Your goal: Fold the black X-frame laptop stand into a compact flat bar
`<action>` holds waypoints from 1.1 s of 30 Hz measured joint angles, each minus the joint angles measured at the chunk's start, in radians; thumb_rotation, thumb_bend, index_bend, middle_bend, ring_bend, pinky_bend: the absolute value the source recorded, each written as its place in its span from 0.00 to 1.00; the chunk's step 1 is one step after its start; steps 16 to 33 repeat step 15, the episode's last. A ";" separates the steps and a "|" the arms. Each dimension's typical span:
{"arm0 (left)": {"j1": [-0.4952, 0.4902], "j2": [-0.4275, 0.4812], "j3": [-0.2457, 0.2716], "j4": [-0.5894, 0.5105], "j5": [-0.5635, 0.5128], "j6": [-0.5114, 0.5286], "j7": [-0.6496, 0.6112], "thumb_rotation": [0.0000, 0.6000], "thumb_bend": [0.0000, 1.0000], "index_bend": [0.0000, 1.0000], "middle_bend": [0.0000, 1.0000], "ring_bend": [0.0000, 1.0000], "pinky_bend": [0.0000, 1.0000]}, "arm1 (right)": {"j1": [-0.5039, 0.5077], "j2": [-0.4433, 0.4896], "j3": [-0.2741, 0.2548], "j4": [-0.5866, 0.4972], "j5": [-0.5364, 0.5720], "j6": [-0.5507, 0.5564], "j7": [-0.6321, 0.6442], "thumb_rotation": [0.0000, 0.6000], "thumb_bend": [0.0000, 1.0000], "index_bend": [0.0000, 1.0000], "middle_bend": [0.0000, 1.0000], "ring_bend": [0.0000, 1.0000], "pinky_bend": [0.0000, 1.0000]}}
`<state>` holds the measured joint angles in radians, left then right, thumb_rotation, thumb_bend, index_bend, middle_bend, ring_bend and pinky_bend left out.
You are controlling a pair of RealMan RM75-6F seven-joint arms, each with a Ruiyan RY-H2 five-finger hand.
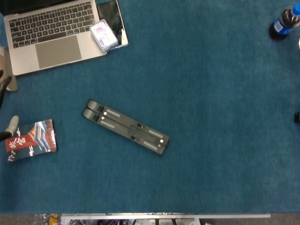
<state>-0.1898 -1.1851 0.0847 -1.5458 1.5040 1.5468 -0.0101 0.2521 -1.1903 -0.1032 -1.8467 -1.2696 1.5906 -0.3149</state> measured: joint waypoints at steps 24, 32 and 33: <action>0.050 -0.002 -0.018 0.025 0.015 -0.006 -0.019 1.00 0.35 0.00 0.02 0.01 0.10 | -0.101 0.003 0.011 -0.021 -0.050 0.010 -0.046 1.00 0.00 0.00 0.07 0.00 0.11; 0.050 -0.002 -0.018 0.025 0.015 -0.006 -0.019 1.00 0.35 0.00 0.02 0.01 0.10 | -0.101 0.003 0.011 -0.021 -0.050 0.010 -0.046 1.00 0.00 0.00 0.07 0.00 0.11; 0.050 -0.002 -0.018 0.025 0.015 -0.006 -0.019 1.00 0.35 0.00 0.02 0.01 0.10 | -0.101 0.003 0.011 -0.021 -0.050 0.010 -0.046 1.00 0.00 0.00 0.07 0.00 0.11</action>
